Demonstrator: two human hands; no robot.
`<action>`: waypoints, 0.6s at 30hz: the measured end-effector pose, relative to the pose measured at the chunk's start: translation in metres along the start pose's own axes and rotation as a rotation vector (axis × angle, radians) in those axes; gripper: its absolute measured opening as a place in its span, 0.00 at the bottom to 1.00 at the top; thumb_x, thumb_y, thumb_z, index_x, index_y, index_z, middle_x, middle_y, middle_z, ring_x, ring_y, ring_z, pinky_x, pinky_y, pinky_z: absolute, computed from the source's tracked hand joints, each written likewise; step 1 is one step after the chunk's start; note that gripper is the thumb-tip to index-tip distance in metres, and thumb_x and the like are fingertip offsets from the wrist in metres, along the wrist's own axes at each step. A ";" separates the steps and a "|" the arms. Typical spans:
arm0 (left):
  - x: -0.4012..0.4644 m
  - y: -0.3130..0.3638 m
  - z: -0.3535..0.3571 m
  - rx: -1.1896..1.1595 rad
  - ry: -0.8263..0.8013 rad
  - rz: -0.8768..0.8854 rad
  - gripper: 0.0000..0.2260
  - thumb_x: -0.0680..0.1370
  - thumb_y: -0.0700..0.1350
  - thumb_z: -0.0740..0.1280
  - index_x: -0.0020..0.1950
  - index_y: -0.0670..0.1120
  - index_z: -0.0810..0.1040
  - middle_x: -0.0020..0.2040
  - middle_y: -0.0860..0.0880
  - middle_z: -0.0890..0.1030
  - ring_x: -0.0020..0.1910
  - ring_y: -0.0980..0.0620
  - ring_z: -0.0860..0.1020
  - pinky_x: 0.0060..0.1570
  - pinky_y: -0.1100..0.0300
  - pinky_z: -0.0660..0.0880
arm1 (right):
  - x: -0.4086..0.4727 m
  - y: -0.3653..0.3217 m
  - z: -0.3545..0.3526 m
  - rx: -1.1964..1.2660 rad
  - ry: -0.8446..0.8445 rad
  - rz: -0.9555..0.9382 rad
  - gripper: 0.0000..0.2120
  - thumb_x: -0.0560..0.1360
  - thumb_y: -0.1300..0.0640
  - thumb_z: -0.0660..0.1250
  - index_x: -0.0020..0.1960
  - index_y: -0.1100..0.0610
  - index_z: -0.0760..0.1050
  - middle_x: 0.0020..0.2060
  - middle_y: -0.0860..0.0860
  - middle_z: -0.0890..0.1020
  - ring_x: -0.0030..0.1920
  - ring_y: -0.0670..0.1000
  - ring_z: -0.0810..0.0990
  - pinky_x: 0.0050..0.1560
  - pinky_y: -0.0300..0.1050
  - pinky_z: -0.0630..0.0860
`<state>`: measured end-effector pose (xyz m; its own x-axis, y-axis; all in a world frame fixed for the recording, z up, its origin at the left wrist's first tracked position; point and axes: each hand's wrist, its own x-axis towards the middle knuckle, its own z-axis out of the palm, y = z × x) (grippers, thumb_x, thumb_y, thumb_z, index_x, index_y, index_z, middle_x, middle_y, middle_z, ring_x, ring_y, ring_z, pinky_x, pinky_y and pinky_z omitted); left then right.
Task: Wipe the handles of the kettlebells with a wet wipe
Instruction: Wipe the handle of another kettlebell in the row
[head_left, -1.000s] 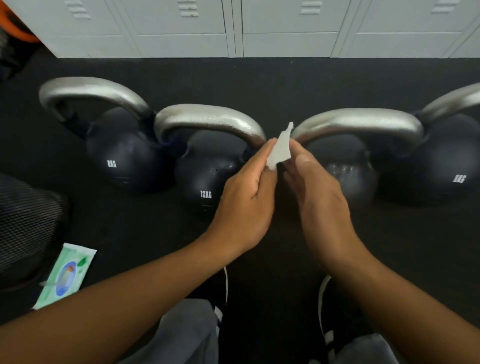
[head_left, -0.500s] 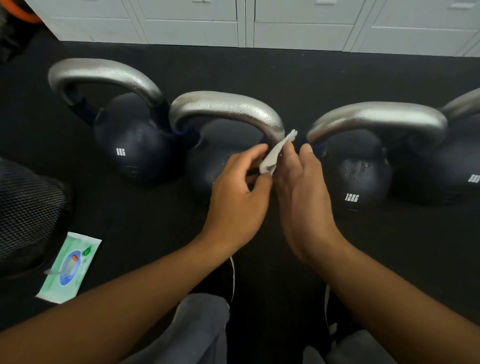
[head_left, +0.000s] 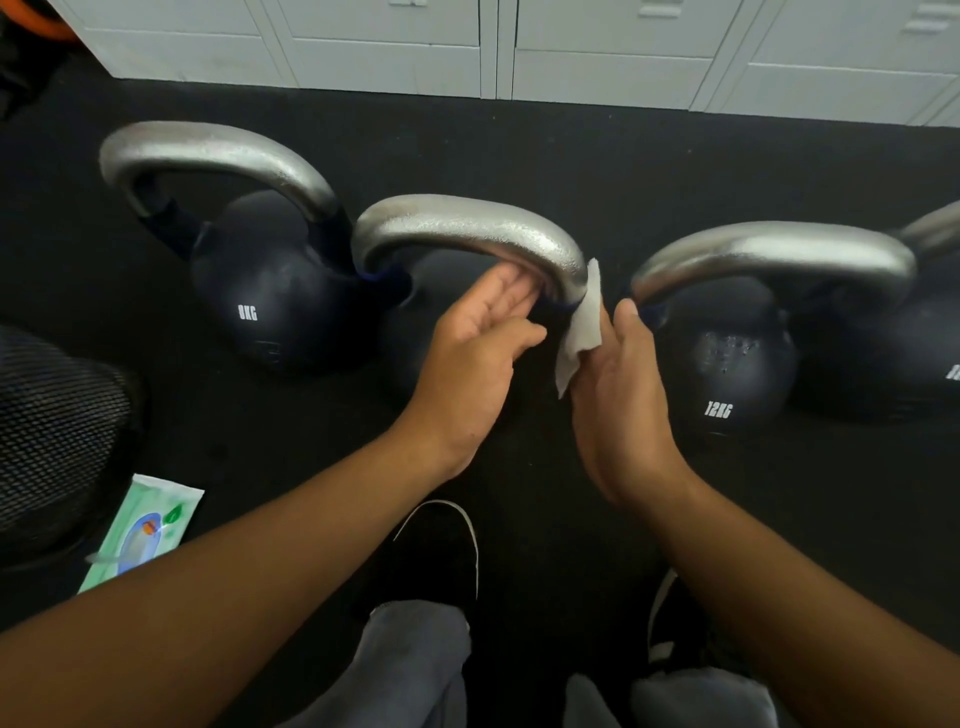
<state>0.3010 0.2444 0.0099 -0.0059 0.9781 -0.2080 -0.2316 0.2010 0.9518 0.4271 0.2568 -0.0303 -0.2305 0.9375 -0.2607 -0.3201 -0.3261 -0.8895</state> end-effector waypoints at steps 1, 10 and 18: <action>0.000 0.000 -0.002 -0.008 -0.005 -0.009 0.27 0.76 0.36 0.62 0.75 0.51 0.71 0.70 0.57 0.78 0.73 0.60 0.73 0.78 0.50 0.66 | -0.002 0.004 -0.001 -0.018 -0.001 -0.005 0.29 0.84 0.42 0.48 0.80 0.54 0.66 0.76 0.49 0.74 0.77 0.44 0.70 0.82 0.50 0.58; -0.003 0.005 -0.008 -0.182 -0.037 -0.059 0.21 0.82 0.36 0.57 0.70 0.53 0.74 0.71 0.52 0.78 0.74 0.54 0.73 0.77 0.45 0.66 | 0.016 0.003 -0.009 -0.097 0.020 0.032 0.35 0.79 0.33 0.54 0.78 0.52 0.71 0.71 0.50 0.79 0.73 0.44 0.75 0.79 0.50 0.63; -0.007 0.013 -0.010 -0.314 -0.028 -0.100 0.23 0.83 0.39 0.56 0.79 0.45 0.66 0.74 0.48 0.76 0.73 0.52 0.75 0.75 0.47 0.69 | -0.005 0.015 -0.012 -0.198 0.002 -0.036 0.35 0.80 0.35 0.57 0.83 0.50 0.61 0.72 0.40 0.73 0.75 0.37 0.68 0.70 0.31 0.64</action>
<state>0.2881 0.2396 0.0213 0.0580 0.9565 -0.2860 -0.5183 0.2738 0.8102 0.4345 0.2486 -0.0472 -0.2206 0.9483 -0.2280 -0.1411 -0.2623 -0.9546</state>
